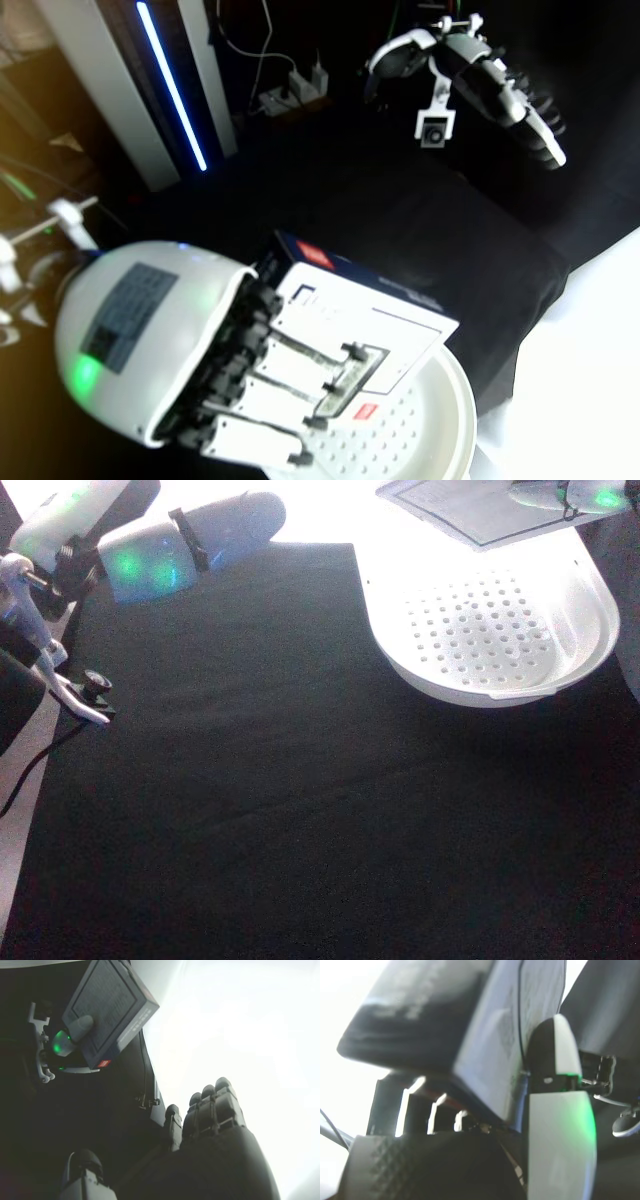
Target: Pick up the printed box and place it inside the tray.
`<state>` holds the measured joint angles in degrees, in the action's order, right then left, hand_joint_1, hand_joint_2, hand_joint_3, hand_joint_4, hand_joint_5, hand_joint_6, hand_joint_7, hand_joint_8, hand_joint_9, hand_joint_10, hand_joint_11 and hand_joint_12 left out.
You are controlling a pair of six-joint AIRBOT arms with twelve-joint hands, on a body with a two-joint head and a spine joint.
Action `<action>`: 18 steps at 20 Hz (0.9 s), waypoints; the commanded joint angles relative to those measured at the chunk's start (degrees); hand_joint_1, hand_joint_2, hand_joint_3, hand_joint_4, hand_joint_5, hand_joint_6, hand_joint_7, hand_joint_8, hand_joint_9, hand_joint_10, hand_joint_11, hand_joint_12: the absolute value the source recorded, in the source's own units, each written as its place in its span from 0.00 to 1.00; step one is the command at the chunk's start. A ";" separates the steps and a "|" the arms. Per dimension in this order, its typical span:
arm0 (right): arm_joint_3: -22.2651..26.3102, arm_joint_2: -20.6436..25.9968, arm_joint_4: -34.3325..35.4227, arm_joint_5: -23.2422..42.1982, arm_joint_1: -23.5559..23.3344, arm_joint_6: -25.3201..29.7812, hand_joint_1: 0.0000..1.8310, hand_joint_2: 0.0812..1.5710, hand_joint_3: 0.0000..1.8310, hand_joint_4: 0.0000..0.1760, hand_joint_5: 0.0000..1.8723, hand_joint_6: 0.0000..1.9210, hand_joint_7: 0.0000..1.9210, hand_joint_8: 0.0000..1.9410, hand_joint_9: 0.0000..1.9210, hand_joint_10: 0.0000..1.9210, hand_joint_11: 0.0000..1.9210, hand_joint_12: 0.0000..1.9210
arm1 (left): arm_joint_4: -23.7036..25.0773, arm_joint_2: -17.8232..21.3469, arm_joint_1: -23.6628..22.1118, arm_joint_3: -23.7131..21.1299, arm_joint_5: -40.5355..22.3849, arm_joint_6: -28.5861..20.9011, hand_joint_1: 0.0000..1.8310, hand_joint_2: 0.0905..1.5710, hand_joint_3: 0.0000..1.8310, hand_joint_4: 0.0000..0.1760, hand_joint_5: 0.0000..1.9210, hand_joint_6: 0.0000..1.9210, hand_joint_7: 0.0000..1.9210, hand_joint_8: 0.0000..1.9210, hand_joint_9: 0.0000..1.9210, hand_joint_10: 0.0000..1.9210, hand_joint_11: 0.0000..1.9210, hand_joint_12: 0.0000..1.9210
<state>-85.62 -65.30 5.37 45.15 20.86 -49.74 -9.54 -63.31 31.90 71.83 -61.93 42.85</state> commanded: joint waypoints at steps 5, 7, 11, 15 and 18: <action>0.12 0.52 0.40 5.26 -1.10 -2.52 0.40 0.51 0.00 0.95 0.02 0.01 0.06 0.03 0.06 0.05 0.01 0.23 | -0.50 0.61 0.55 -0.15 -7.69 -0.30 0.06 0.54 0.00 1.00 0.07 0.01 0.01 0.00 0.00 0.00 0.00 0.00; 0.39 0.52 0.40 5.21 -1.10 -3.20 0.35 0.47 0.00 1.00 0.00 0.00 0.00 0.00 0.00 0.00 0.00 0.01 | -0.65 0.62 0.83 -0.16 -7.75 -0.30 0.04 0.53 0.00 1.00 0.07 0.01 0.02 0.00 0.00 0.00 0.00 0.00; 0.76 0.52 0.32 4.87 -1.09 -3.21 0.36 0.44 0.00 1.00 0.00 0.00 0.00 0.00 0.00 0.00 0.00 0.00 | -0.89 0.61 1.38 -0.30 -8.02 -0.30 0.04 0.52 0.00 0.97 0.10 0.01 0.04 0.00 0.00 0.00 0.00 0.00; 3.06 0.54 -1.15 4.90 -1.09 -3.19 0.35 0.43 0.00 1.00 0.00 0.00 0.00 0.00 0.00 0.00 0.00 0.00 | -1.17 0.59 1.88 -0.44 -8.15 -0.30 0.03 0.53 0.00 1.00 0.08 0.00 0.04 0.00 0.00 0.00 0.00 0.00; 4.84 1.97 -4.75 4.96 -1.09 0.58 0.33 0.42 0.00 1.00 0.00 0.00 0.00 0.00 0.00 0.00 0.00 0.00 | -1.56 0.60 2.63 -0.47 -8.71 -0.30 0.04 0.53 0.00 1.00 0.07 0.00 0.04 0.00 0.00 0.00 0.00 0.00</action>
<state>-80.29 -63.94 -1.78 42.78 20.82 -48.60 -10.76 -63.29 34.94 71.40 -63.33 42.83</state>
